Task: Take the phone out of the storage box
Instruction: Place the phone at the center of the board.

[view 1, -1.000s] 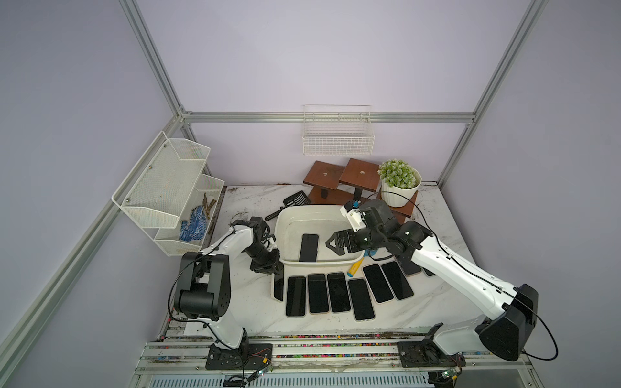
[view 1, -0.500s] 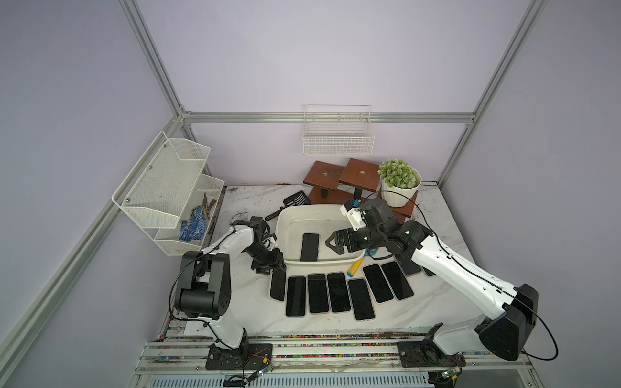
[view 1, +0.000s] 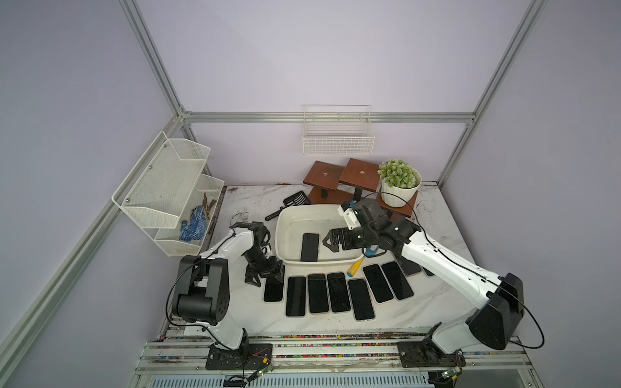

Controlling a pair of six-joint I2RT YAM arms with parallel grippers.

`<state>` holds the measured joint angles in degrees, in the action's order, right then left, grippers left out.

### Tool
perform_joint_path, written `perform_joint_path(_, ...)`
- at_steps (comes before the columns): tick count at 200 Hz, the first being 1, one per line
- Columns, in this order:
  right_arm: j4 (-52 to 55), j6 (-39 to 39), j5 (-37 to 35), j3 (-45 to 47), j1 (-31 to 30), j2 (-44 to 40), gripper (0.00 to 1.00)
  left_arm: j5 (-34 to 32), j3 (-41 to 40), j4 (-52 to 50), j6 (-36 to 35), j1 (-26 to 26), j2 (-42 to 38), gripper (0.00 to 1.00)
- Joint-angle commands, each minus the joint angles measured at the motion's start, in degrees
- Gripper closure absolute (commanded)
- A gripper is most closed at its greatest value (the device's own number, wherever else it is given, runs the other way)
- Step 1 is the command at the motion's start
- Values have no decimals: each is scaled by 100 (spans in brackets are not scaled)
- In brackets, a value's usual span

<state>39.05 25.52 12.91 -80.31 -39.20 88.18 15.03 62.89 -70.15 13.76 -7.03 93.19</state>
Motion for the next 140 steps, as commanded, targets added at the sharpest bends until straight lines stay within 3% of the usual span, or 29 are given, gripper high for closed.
perform_joint_path(1,8,129,-237,-432,-61,278,0,-293,319,-382,239,-15,-513,8)
perform_joint_path(26,41,145,-403,-590,-55,297,0,-459,942,-598,497,-9,-1099,4)
perform_joint_path(62,59,181,-913,-535,26,-42,0,400,1723,111,925,-153,-1704,0)
perform_joint_path(96,21,255,-1484,-275,129,-789,0,274,2310,515,910,-801,-896,0)
perform_joint_path(140,39,129,-1477,186,299,-1660,0,-274,3197,589,567,-1440,446,0)
